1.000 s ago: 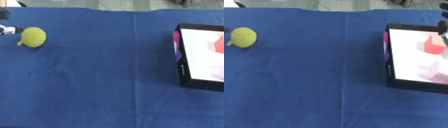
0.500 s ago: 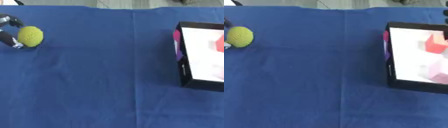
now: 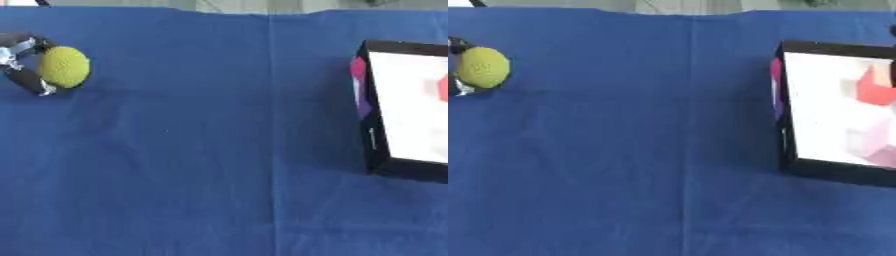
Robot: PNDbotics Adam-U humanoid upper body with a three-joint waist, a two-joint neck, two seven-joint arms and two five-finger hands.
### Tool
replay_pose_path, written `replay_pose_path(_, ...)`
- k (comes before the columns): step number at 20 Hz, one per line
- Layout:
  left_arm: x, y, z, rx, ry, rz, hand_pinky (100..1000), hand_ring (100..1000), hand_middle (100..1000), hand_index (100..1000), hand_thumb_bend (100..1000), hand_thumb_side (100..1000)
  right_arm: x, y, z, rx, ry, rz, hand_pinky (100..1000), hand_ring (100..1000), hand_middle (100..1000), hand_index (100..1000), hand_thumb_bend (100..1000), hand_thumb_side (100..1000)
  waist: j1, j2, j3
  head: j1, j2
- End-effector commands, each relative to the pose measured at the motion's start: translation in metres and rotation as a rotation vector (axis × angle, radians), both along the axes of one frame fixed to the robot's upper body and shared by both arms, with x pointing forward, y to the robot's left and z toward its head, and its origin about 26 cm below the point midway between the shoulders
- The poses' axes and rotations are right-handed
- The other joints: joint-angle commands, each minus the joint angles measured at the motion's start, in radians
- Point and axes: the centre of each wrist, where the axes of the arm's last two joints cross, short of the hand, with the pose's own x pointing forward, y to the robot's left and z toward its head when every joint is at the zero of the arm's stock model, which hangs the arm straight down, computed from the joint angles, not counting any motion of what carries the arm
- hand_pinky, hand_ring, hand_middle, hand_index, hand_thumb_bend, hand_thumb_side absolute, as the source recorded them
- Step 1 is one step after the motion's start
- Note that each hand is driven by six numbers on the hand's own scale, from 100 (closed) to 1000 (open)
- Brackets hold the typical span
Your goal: Pick up the objects with one hand, pass them to the other hand, and then place them into the box on the other side of the table.
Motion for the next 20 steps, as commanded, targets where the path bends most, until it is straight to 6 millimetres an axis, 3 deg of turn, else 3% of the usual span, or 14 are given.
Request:
replay_pose_path(1,-0.002,0.003,0.024,-0.011,-0.066,0.006,910,869,727,848,360,100,-0.001,0.001,0.007,-0.025,-0.019,0.004,1000,1000,1000,1000,100,438,0.001,-0.017,-0.003,0.007,-0.019)
replay_pose_path(6,0.000,-0.001,0.023,-0.055,-0.145,0.053,852,769,575,726,100,100,0.001,0.002,0.006,-0.021,-0.008,0.005,1000,1000,1000,1000,100,445,0.000,-0.013,-0.010,0.010,-0.023)
replay_pose_path(11,0.002,-0.006,0.019,-0.092,-0.174,0.040,814,645,461,568,100,118,0.001,0.001,0.006,-0.014,-0.005,0.003,1000,1000,1000,1000,100,460,-0.001,-0.014,-0.010,0.006,-0.020)
replay_pose_path(16,0.001,-0.011,0.024,-0.143,-0.230,-0.014,797,574,389,502,100,108,0.001,-0.001,0.003,-0.011,0.006,-0.006,1000,1000,1000,1000,100,456,0.000,-0.022,-0.003,0.004,-0.016)
replay_pose_path(20,-0.004,-0.021,0.039,-0.180,-0.291,-0.110,782,547,372,499,100,119,0.000,-0.002,0.005,0.004,0.005,-0.010,1000,1000,1000,1000,100,442,0.002,-0.037,0.012,0.000,-0.005)
